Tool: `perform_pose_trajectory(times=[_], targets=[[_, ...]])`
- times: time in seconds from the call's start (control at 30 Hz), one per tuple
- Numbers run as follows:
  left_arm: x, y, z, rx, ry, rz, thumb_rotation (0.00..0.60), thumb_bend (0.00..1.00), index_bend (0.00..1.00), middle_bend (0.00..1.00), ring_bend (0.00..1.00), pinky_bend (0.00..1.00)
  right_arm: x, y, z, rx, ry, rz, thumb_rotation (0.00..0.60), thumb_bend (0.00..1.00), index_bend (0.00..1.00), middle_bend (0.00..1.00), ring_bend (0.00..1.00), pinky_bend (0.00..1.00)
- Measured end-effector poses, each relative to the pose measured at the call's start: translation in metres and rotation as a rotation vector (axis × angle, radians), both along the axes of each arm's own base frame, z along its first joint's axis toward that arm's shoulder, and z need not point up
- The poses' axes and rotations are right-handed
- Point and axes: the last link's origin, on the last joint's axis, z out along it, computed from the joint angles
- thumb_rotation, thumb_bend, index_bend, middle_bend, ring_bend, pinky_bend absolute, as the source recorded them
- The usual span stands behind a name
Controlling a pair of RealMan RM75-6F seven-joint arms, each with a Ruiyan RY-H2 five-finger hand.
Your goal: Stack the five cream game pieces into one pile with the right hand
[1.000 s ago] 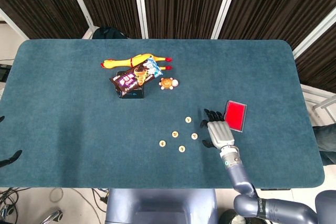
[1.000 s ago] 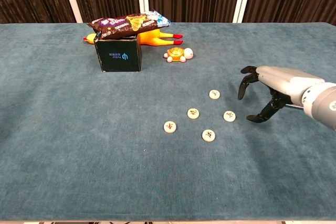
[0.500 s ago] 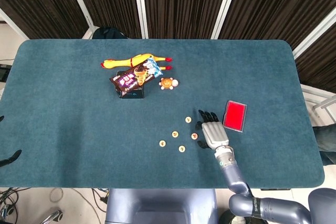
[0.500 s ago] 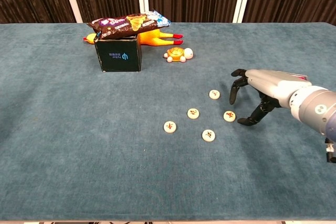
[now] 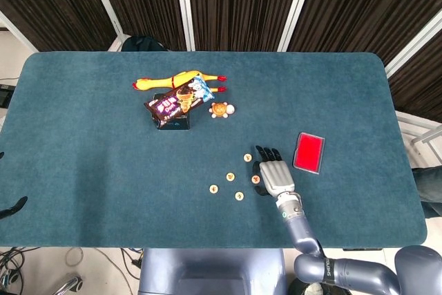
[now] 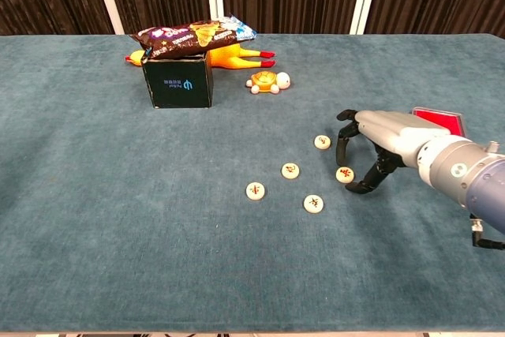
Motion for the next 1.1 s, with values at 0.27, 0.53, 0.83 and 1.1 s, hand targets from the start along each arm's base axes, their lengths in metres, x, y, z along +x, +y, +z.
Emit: perform_pose_trajectory(times=[0.27, 0.53, 0.83, 1.1], targets=[[-0.0005, 0.0001, 0.0006, 0.002, -0.001, 0.002, 0.600, 0.15, 0.13, 0.00, 0.00, 0.07, 0.0007, -0.0046, -0.0023, 0.001, 0.010, -0.003, 0.600, 0.33, 0.49, 0.00, 0.00, 0.00], [-0.0006, 0.0004, 0.0005, 0.001, 0.002, 0.002, 0.600, 0.15, 0.13, 0.00, 0.00, 0.07, -0.0002, -0.0060, -0.0038, 0.010, 0.011, -0.015, 0.600, 0.35, 0.51, 0.00, 0.00, 0.00], [-0.0010, 0.0007, 0.0007, 0.001, 0.003, 0.004, 0.600, 0.15, 0.13, 0.00, 0.00, 0.07, -0.0005, -0.0065, -0.0054, 0.022, 0.015, -0.016, 0.600, 0.37, 0.53, 0.00, 0.00, 0.00], [-0.0016, 0.0008, 0.0009, 0.002, 0.000, 0.007, 0.600, 0.15, 0.13, 0.00, 0.00, 0.07, 0.0013, -0.0084, -0.0032, 0.020, 0.018, -0.010, 0.600, 0.38, 0.53, 0.00, 0.00, 0.00]])
